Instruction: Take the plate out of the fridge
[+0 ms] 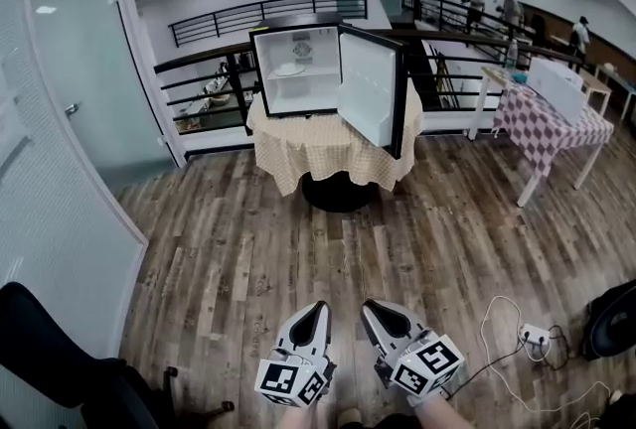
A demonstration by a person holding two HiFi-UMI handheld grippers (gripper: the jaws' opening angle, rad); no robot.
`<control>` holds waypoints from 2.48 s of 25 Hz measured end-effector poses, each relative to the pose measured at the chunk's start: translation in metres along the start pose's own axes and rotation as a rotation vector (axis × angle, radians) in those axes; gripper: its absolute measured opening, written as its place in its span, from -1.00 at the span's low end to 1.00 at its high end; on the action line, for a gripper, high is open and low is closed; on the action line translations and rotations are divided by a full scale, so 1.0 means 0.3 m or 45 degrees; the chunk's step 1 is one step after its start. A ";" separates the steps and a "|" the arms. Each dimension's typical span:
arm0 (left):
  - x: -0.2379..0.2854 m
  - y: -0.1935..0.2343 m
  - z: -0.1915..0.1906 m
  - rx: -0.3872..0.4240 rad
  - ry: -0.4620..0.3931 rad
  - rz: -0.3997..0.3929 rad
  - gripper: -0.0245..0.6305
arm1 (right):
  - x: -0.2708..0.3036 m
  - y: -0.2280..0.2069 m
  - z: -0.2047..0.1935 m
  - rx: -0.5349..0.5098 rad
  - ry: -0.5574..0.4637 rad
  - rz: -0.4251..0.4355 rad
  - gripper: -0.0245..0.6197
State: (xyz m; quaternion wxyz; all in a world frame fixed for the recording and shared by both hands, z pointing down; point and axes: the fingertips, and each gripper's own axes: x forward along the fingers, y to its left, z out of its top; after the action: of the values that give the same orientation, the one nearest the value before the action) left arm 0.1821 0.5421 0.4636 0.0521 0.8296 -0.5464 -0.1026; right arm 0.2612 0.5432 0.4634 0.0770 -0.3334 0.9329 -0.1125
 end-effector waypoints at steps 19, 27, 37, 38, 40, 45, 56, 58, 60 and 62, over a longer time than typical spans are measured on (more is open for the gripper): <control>0.143 0.256 -0.011 -0.012 0.021 0.065 -0.90 | 0.312 -0.114 -0.047 0.035 0.027 -0.003 -0.78; 0.296 0.364 0.008 -0.010 0.041 0.074 -0.90 | 0.487 -0.176 -0.037 0.041 0.058 0.092 -0.78; 0.512 0.449 0.003 -0.009 0.062 0.026 -0.90 | 0.659 -0.305 0.000 0.010 0.070 0.116 -0.78; 0.532 0.459 0.001 -0.009 0.065 0.024 -0.90 | 0.674 -0.325 0.002 0.021 0.068 0.112 -0.79; 0.569 0.482 0.002 -0.009 0.070 0.025 -0.90 | 0.705 -0.359 0.010 0.045 0.063 0.108 -0.80; 0.657 0.536 0.001 -0.030 0.076 0.031 -0.90 | 0.782 -0.418 0.022 0.043 0.076 0.126 -0.80; 0.790 0.621 -0.015 -0.045 0.063 0.041 -0.90 | 0.895 -0.541 0.025 0.049 0.097 0.119 -0.80; 0.791 0.634 -0.027 -0.052 0.072 0.054 -0.90 | 0.907 -0.545 0.015 0.061 0.108 0.123 -0.80; 0.795 0.653 -0.034 -0.052 0.075 0.067 -0.90 | 0.925 -0.547 0.005 0.068 0.118 0.136 -0.80; 0.809 0.678 -0.040 -0.056 0.079 0.074 -0.90 | 0.956 -0.556 0.000 0.074 0.120 0.143 -0.80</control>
State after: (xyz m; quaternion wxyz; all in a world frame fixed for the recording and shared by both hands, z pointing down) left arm 0.0954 0.2383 0.4880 0.0902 0.8148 -0.5659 -0.0874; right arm 0.1425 0.2343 0.4874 0.0488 -0.2725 0.9490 -0.1508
